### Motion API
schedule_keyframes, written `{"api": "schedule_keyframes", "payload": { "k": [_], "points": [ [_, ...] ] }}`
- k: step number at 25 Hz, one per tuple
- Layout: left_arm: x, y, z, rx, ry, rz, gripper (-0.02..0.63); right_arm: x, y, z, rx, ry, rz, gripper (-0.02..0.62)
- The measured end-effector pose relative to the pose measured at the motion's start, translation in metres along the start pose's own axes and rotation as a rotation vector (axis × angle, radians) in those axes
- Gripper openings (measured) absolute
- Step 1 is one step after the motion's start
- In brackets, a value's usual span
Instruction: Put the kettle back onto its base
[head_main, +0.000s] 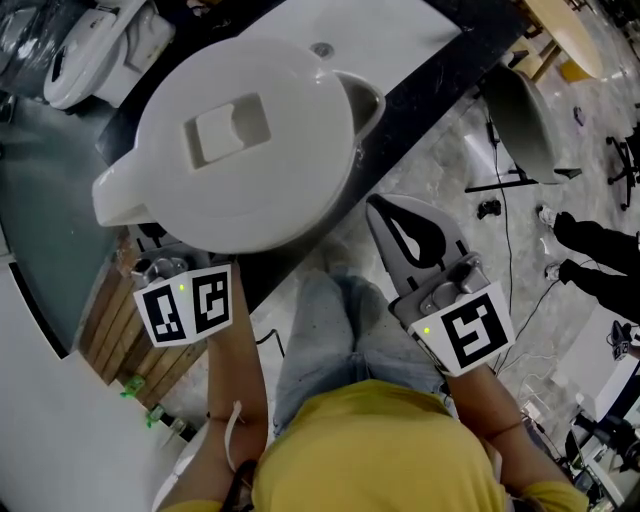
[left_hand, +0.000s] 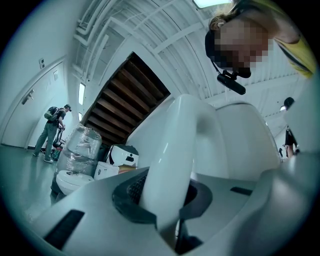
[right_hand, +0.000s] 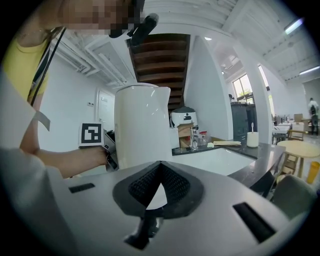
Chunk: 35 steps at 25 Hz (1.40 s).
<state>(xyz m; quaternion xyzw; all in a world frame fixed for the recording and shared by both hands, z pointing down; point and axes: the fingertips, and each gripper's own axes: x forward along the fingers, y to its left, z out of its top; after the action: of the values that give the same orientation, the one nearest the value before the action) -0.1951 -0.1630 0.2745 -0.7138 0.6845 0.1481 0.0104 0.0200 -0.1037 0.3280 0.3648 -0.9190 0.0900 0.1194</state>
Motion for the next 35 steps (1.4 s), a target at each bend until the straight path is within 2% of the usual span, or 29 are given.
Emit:
{"api": "schedule_keyframes", "payload": {
  "k": [17, 23, 30, 35],
  "points": [
    [0.000, 0.005, -0.013, -0.008, 0.012, 0.008, 0.058, 0.013, -0.001, -0.007, 0.006, 0.007, 0.021, 0.015],
    [-0.005, 0.001, -0.015, 0.043, 0.028, -0.011, 0.057, 0.016, -0.001, -0.008, 0.007, 0.009, 0.026, 0.015],
    [-0.010, 0.014, -0.022, -0.015, 0.022, 0.021, 0.057, 0.017, 0.000, -0.012, 0.013, 0.017, 0.026, 0.015],
    [-0.012, 0.011, -0.022, 0.012, 0.004, 0.002, 0.057, 0.017, -0.001, -0.014, 0.020, 0.018, 0.021, 0.015]
  ]
}}
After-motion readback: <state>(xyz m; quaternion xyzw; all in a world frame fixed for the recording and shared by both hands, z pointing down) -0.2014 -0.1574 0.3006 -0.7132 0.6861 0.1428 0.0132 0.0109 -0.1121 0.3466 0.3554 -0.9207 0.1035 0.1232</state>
